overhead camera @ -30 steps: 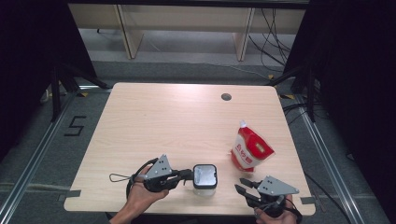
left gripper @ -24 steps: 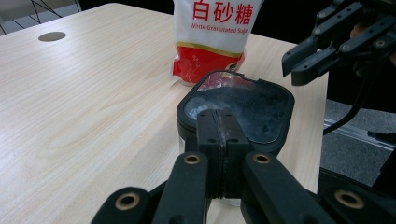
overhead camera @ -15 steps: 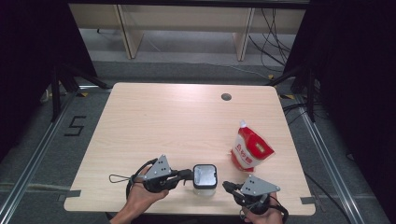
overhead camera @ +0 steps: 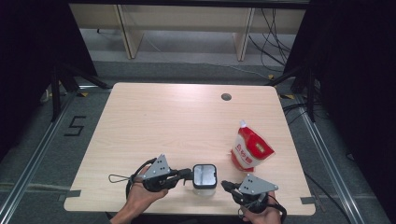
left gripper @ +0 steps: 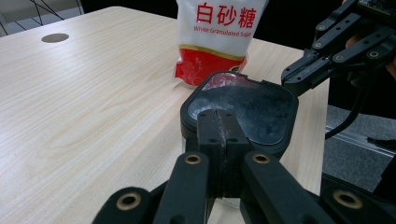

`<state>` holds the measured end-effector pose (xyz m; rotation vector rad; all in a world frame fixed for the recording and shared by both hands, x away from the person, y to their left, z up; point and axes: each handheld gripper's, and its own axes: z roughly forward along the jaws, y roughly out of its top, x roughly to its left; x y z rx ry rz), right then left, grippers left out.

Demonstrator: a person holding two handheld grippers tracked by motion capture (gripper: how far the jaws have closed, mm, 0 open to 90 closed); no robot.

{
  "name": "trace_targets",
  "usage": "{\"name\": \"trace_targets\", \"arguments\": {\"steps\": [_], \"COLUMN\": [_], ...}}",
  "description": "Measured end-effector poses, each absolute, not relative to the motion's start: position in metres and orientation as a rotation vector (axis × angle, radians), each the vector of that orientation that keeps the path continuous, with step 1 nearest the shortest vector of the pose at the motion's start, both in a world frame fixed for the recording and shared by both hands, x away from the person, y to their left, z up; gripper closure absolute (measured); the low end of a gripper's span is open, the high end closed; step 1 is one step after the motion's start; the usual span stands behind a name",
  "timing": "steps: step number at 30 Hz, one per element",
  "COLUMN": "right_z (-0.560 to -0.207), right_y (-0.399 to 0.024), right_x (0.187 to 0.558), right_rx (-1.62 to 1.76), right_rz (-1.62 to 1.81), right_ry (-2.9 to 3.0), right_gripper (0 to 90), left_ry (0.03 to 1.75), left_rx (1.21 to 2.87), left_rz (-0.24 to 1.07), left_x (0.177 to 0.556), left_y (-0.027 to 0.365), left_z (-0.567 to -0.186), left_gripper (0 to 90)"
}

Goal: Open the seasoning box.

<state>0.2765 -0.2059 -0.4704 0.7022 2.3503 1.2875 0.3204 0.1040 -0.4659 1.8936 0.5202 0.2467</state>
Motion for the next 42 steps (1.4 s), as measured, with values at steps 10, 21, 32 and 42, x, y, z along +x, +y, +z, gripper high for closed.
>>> {"name": "trace_targets", "arguments": {"steps": [10,21,32,42], "right_z": [-0.471,-0.47,-0.468,-0.462], "right_y": [-0.202,-0.198,-0.195,-0.191], "right_x": [0.277,0.278,0.279,0.279], "right_rx": [0.684,0.68,0.661,0.634], "right_rz": [1.292,1.296,1.299,1.28], "right_ry": [2.364,2.373,2.369,2.351], "right_gripper": [89.5,89.7,89.8,89.8], "left_ry": [0.516,0.527,0.543,0.522], "left_rx": [1.876,1.874,1.861,1.873], "left_rz": [0.246,0.245,0.229,0.23], "left_x": [0.321,0.32,0.319,0.321], "left_y": [0.104,0.104,0.104,0.105], "left_z": [-0.467,-0.468,-0.469,-0.468], "left_gripper": [89.3,89.3,89.3,88.4]}}
